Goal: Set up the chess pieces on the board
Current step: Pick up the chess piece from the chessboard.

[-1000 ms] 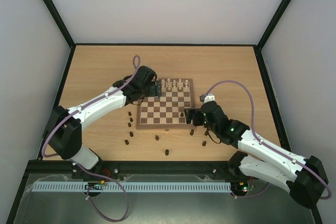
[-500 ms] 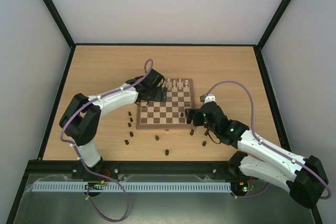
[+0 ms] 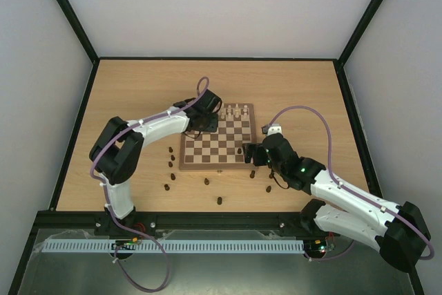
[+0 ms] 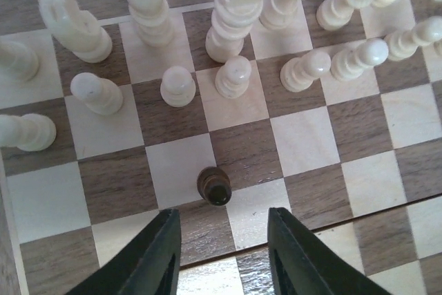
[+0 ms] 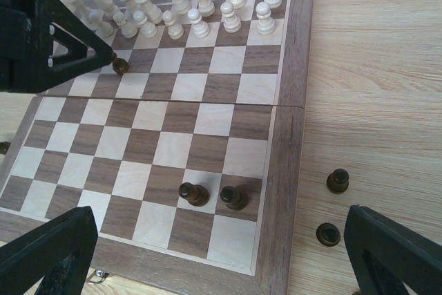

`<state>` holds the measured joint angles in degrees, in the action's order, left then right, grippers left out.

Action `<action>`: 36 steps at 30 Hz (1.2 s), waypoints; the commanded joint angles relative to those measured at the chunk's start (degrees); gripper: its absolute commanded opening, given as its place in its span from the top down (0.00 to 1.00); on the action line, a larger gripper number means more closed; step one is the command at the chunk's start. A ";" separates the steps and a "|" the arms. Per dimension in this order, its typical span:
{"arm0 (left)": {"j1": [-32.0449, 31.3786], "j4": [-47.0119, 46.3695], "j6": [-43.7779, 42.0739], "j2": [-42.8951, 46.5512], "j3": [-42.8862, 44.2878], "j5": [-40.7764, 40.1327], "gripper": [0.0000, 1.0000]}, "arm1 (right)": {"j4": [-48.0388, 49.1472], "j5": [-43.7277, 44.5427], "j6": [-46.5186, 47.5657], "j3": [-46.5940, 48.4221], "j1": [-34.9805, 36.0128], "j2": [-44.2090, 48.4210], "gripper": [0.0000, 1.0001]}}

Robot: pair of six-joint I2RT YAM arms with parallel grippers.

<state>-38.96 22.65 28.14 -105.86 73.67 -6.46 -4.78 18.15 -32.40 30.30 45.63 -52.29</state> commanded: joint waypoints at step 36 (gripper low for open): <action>-0.50 3.35 -0.30 -6.96 6.41 -4.35 0.91 | 1.22 -0.53 -0.38 -1.10 0.25 -0.57 0.01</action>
<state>-39.24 24.01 27.88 -112.18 79.20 -10.15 -4.54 17.21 -32.40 30.22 45.63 -52.73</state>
